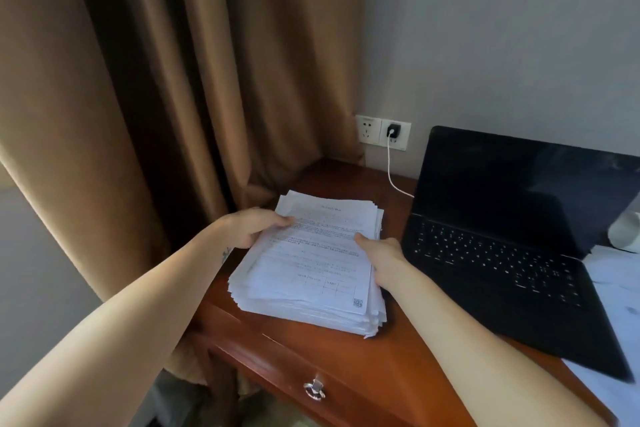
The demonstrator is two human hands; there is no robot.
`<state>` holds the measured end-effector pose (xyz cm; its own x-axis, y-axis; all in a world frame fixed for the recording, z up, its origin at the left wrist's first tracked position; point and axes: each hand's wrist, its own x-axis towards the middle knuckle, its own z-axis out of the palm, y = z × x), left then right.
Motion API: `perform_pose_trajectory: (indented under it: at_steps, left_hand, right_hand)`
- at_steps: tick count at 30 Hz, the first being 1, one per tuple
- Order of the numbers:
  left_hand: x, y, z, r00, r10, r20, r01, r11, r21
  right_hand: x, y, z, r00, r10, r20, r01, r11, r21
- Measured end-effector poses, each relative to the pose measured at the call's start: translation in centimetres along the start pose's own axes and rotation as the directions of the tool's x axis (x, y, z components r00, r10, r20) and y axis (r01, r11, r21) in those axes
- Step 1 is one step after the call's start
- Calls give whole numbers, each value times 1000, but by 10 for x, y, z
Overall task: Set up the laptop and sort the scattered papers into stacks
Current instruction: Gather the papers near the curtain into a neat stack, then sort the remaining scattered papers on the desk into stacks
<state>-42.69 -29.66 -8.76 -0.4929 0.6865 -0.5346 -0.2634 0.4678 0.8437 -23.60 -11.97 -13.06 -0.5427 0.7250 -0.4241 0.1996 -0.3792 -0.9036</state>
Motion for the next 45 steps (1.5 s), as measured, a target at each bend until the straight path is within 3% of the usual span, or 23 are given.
perform_pose_trajectory:
  at_steps: [9, 10, 12, 14, 20, 23, 30, 34, 37, 39, 41, 43, 45]
  left_hand:
    - [-47, -50, -5, 991, 132, -27, -132, 991, -22]
    - [-48, -53, -4, 989, 141, -48, -141, 990, 3]
    - [-44, -57, -1, 959, 179, -220, -154, 980, 128]
    - [-40, -56, 0, 894, 246, -375, -156, 954, 255]
    - [-26, -50, -16, 841, 276, -465, -142, 943, 302]
    - [-18, -46, -16, 835, 296, -463, -106, 913, 393]
    - [-4, -41, -17, 813, 375, -445, -36, 796, 604]
    - [-6, -52, -17, 774, 447, -449, 26, 686, 727]
    - [-16, -60, -6, 671, 611, -420, -5, 570, 821]
    - [-24, -65, 4, 581, 721, -378, -72, 508, 858]
    - [-32, -70, 17, 531, 788, -311, -150, 448, 881]
    - [-39, -78, 31, 551, 801, -236, -200, 402, 894]
    - [-45, -82, 45, 561, 812, -161, -259, 357, 897]
  right_hand:
    - [7, -2, 16, 995, -6, -100, 1, 999, -50]
    - [6, -2, 18, 995, -9, -102, 4, 999, -47]
    - [4, -2, 20, 996, -21, -91, 14, 997, -71]
    - [-1, -1, 20, 999, -39, -27, 36, 992, -125]
    - [-29, 3, 4, 947, -63, 315, 184, 909, -374]
    - [-19, 8, 10, 929, -68, 365, 246, 848, -469]
    - [16, 21, 29, 943, -142, 299, 283, 814, -506]
    - [16, 23, 26, 931, -199, 307, 354, 700, -620]
    - [7, 23, 18, 893, -308, 329, 443, 466, -766]
    - [-3, 26, 10, 866, -353, 354, 479, 382, -790]
    - [-23, 27, -2, 843, -364, 396, 524, 392, -757]
    - [-45, 28, -17, 825, -352, 443, 562, 419, -713]
    - [-66, 30, -34, 801, -342, 492, 597, 384, -705]
